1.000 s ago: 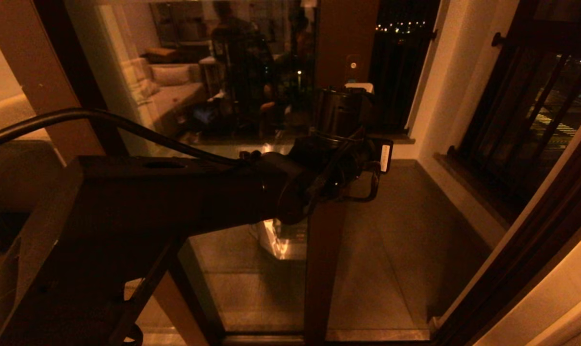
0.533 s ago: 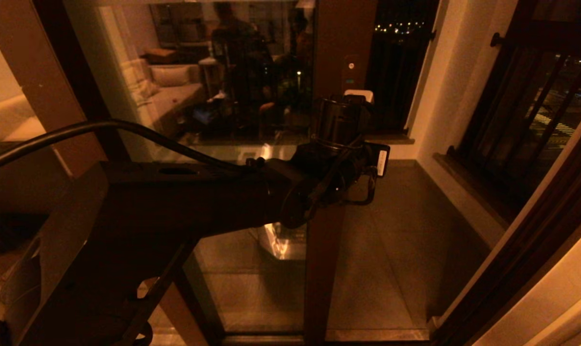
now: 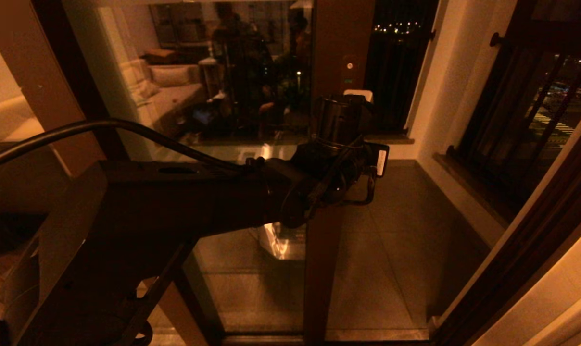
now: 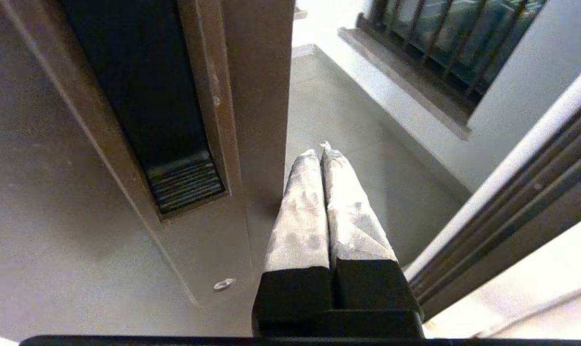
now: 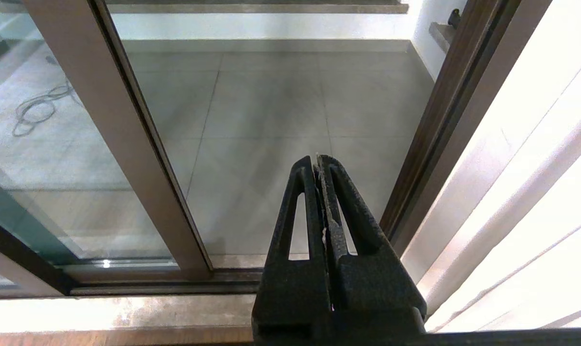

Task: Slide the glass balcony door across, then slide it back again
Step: Open the slid door

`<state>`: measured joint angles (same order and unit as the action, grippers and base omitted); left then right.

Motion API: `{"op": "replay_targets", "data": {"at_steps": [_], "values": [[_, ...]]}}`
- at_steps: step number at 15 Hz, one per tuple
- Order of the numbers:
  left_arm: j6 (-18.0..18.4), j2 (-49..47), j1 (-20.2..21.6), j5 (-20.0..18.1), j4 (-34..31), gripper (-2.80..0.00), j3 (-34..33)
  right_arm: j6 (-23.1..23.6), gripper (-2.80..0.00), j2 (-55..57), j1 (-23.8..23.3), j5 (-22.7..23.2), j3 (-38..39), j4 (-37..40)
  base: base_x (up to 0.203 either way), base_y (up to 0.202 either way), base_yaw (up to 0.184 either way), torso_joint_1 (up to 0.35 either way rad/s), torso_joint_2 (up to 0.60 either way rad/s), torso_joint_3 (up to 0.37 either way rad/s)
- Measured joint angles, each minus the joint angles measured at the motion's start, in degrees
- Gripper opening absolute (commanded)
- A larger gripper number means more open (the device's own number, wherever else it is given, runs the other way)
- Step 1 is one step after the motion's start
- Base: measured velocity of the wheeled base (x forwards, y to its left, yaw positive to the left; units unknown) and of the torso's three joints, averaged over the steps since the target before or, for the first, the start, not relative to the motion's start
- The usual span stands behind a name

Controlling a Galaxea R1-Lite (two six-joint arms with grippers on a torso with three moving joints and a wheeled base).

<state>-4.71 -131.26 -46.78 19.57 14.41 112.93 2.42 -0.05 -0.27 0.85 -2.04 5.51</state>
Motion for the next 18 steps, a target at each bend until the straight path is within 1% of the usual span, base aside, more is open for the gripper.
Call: {"op": "replay_targets", "data": {"at_steps": [2,8,14,18], "values": [[0.02,0.05,0.02,1.78,0.02,-2.80,0.00,-0.01,-2.80,0.00,0.00,-0.01,0.06,0.00,0.000,0.000,0.000,0.000,0.00,0.000],[0.00,0.87,0.56,2.76,-0.42,-2.80,-0.27,-0.01,-2.80,0.00,0.00,0.00,0.00,0.00,0.000,0.000,0.000,0.000,0.00,0.000],[-0.02,1.93,1.05,6.05,-0.05,-2.80,-0.69,0.00,-2.80,0.00,0.00,0.00,0.00,0.00,0.000,0.000,0.000,0.000,0.00,0.000],[-0.09,3.16,1.90,7.11,-0.05,-2.80,-1.29,0.00,-2.80,-0.02,0.00,-0.01,0.00,-0.01,0.000,0.000,0.000,0.000,0.00,0.000]]}}
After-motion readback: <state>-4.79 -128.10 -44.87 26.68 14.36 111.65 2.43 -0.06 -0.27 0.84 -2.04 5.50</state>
